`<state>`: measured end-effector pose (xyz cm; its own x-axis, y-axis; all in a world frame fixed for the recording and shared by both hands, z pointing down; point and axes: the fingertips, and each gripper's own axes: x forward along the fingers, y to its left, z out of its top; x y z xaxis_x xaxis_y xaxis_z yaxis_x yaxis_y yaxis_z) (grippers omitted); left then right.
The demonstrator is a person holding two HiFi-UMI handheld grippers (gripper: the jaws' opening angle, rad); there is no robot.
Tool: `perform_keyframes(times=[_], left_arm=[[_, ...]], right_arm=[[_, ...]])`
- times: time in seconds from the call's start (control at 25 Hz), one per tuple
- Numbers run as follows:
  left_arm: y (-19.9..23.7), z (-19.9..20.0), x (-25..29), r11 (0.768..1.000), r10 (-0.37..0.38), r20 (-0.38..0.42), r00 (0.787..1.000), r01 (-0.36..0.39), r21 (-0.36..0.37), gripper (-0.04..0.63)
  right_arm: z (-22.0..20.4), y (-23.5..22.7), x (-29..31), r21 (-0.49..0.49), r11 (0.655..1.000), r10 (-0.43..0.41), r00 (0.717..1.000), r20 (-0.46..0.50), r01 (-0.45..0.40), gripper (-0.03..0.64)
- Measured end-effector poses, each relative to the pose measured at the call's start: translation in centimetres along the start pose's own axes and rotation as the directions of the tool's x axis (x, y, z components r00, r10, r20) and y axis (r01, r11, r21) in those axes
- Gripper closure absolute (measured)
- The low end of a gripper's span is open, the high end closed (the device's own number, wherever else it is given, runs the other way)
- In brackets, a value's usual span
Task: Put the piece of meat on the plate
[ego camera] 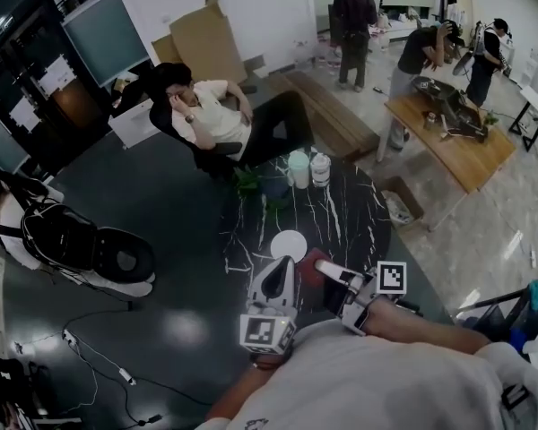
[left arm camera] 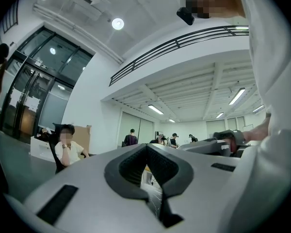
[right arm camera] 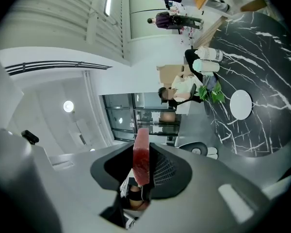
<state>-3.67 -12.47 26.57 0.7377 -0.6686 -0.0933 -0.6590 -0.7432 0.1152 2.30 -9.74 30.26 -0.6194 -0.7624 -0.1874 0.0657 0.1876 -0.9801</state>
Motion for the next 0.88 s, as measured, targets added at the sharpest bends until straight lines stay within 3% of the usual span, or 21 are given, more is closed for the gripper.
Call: perform_keyframes(times=[0.2,0.52,0.72,0.88], left_arm=[[2.0,0.8,0.1,1.0,-0.024,0.047,0.999,0.025,-0.009,0.588],[4.7,-1.9,1.8,0.999,-0.018,-0.011,1.0,0.017,-0.041,0.588],[7.4,-2.7,3.1,0.996,0.047,-0.016,0.999,-0.048,-0.074,0.588],[9.7,-4.7,3.5,0.994,0.087,-0.048,0.995,-0.089,-0.059,0.588]], right_arm=[[-0.2,-1.3,2.1,0.028,1.0,-0.012,1.0,0.011,0.012,0.526],[2.0,-4.1,3.6,0.055,0.997,-0.05,0.998,0.023,0.049,0.526],[4.4,-5.9,5.5,0.096,0.994,-0.045,0.999,-0.002,0.044,0.528],[6.1,-7.7,7.0,0.111,0.992,-0.062,0.997,-0.045,0.067,0.528]])
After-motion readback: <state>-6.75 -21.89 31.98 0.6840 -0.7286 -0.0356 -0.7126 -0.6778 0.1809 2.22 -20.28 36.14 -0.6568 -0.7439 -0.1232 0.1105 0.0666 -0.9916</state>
